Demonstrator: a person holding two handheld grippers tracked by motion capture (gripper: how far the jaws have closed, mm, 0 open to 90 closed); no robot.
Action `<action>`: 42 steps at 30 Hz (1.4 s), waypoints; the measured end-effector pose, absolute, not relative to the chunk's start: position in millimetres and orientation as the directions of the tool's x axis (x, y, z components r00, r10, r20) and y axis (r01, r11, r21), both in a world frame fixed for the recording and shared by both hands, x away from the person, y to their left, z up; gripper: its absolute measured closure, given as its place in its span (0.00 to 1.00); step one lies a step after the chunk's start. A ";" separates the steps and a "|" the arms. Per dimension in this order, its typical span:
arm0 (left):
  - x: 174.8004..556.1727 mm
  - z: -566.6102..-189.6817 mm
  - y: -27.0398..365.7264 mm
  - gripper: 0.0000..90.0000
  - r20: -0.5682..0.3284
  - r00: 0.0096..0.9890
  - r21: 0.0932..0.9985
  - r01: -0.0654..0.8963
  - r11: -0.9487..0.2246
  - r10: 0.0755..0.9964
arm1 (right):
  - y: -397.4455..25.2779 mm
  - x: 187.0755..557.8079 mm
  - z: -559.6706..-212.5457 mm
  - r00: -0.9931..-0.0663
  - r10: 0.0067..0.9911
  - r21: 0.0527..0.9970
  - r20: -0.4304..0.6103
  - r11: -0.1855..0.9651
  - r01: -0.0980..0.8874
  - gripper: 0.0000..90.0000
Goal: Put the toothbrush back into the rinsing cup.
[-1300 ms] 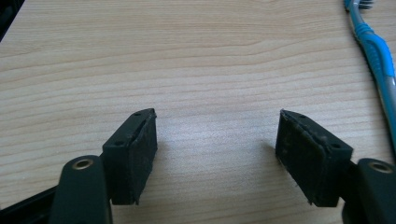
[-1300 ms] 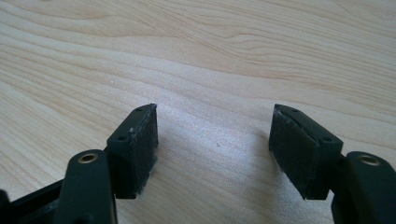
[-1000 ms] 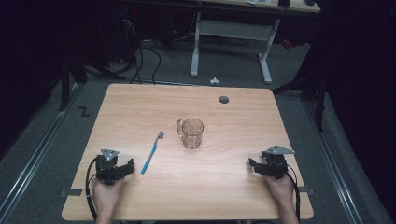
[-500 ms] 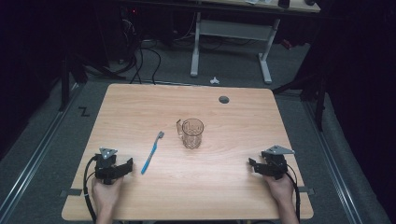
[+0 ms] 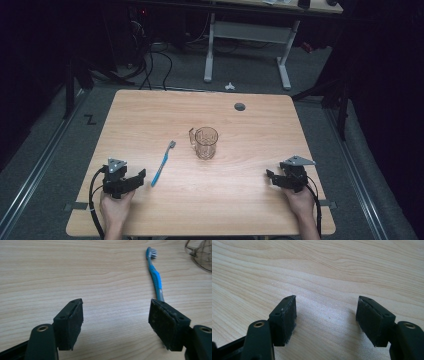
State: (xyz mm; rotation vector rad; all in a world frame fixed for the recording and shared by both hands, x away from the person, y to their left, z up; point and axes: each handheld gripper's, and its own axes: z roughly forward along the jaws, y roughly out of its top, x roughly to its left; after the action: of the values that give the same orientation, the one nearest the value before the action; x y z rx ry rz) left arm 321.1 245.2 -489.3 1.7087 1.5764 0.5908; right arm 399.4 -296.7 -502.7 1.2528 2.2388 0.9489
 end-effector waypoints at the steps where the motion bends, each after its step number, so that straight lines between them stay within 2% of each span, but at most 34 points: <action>1: 320.5 -488.9 245.2 0.32 -0.151 0.157 0.755 0.656 0.012 0.976 | -296.7 399.4 -502.7 -0.516 0.856 0.726 -0.019 0.367 0.582 0.37; 3: 318.6 -488.7 244.6 0.35 -0.189 0.193 0.753 0.658 0.016 0.963 | -296.7 399.4 -502.7 -0.516 0.856 0.726 -0.018 0.366 0.583 0.37; 15: 312.9 -486.3 236.7 0.35 -0.177 0.220 0.763 0.646 -0.007 0.959 | -296.8 399.5 -502.7 -0.516 0.856 0.726 -0.017 0.366 0.582 0.37; 22: 312.0 -486.9 227.3 0.40 -0.189 0.255 0.756 0.654 -0.025 0.948 | -296.7 399.5 -502.7 -0.516 0.856 0.726 -0.018 0.366 0.582 0.37; 28: 316.2 -481.9 212.6 0.45 -0.115 0.301 0.728 0.673 -0.126 0.946 | -296.9 399.5 -502.7 -0.516 0.856 0.726 -0.017 0.365 0.582 0.37; 42: 330.7 -475.9 195.0 0.47 -0.061 0.347 0.691 0.691 -0.211 0.936 | -296.9 399.5 -502.6 -0.517 0.856 0.726 -0.016 0.366 0.582 0.37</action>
State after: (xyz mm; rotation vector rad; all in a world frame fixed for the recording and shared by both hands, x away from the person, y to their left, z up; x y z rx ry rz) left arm 330.7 195.0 -475.9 1.9813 1.4143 0.4983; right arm 399.5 -296.9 -502.6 1.2531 2.2400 0.9516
